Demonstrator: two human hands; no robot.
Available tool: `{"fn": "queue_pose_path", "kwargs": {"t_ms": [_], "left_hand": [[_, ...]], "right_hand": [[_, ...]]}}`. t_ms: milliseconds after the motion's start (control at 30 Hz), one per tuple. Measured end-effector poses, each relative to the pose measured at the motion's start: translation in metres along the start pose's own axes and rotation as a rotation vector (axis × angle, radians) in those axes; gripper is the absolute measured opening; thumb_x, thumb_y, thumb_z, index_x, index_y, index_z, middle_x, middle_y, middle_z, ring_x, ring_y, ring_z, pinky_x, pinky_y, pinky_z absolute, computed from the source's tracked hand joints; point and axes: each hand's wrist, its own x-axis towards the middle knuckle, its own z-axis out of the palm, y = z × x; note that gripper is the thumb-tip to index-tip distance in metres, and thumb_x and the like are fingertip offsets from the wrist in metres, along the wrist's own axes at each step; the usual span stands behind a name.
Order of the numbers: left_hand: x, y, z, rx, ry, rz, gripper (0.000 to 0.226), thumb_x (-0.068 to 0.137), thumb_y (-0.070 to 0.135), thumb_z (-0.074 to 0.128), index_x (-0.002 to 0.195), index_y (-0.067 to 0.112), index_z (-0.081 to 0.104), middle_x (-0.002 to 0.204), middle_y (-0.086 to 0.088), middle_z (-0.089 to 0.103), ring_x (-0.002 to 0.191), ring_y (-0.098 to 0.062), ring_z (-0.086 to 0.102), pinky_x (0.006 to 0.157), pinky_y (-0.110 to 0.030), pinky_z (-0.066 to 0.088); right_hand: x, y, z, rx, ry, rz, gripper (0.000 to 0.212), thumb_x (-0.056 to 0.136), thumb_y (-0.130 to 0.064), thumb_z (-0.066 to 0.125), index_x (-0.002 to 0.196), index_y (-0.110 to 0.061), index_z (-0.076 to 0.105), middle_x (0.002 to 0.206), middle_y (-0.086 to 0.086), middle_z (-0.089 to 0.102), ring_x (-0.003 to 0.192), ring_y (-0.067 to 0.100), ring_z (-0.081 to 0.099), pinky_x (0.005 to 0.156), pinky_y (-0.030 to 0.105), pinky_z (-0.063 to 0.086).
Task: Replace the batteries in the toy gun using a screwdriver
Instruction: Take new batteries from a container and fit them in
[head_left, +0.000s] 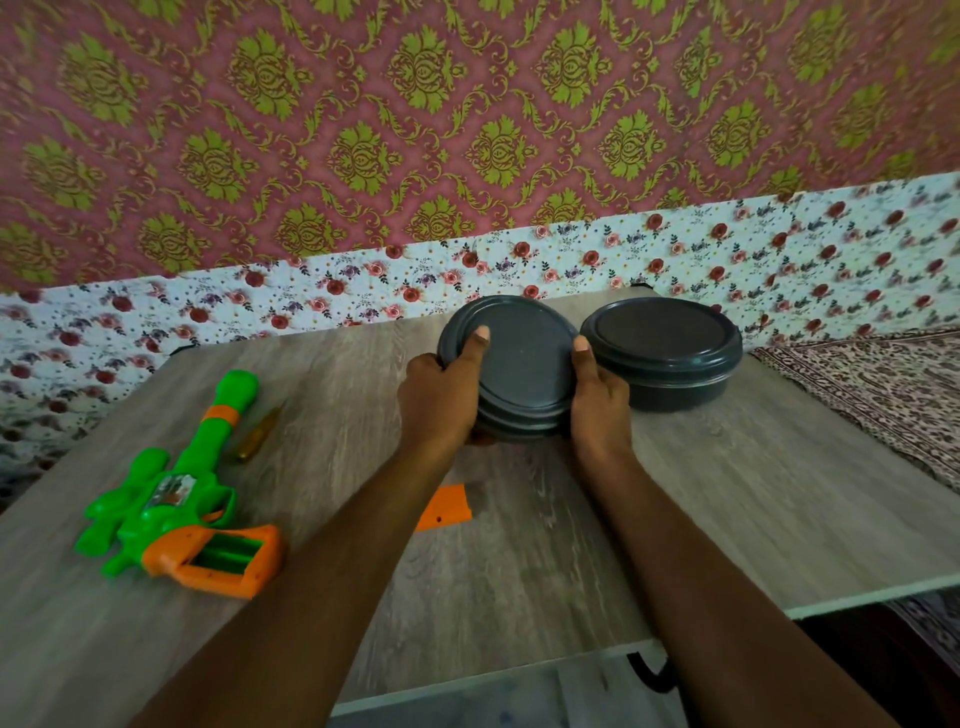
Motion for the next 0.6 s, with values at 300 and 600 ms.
{"fn": "queue_pose_path", "kwargs": {"t_ms": [300, 600], "left_hand": [[0.033, -0.001, -0.009, -0.236, -0.049, -0.242, 0.052, 0.088, 0.032, 0.066, 0.133, 0.012, 0.051, 0.123, -0.020, 0.061, 0.098, -0.043, 0.066, 0.057, -0.058, 0.060], [0.036, -0.005, -0.013, -0.283, -0.087, -0.259, 0.023, 0.088, 0.012, 0.058, 0.110, 0.008, 0.059, 0.118, -0.023, 0.061, 0.101, -0.043, 0.064, 0.064, -0.058, 0.061]], "right_hand": [[-0.004, 0.007, 0.007, 0.000, -0.249, -0.040, 0.042, 0.099, -0.049, 0.060, 0.127, -0.020, 0.068, 0.123, -0.001, 0.073, 0.116, 0.014, 0.068, 0.107, 0.044, 0.053], [0.002, 0.013, 0.004, -0.419, -0.231, -0.189, 0.027, 0.101, -0.037, 0.062, 0.092, -0.013, 0.073, 0.082, 0.001, 0.072, 0.071, 0.009, 0.063, 0.063, 0.024, 0.045]]}}
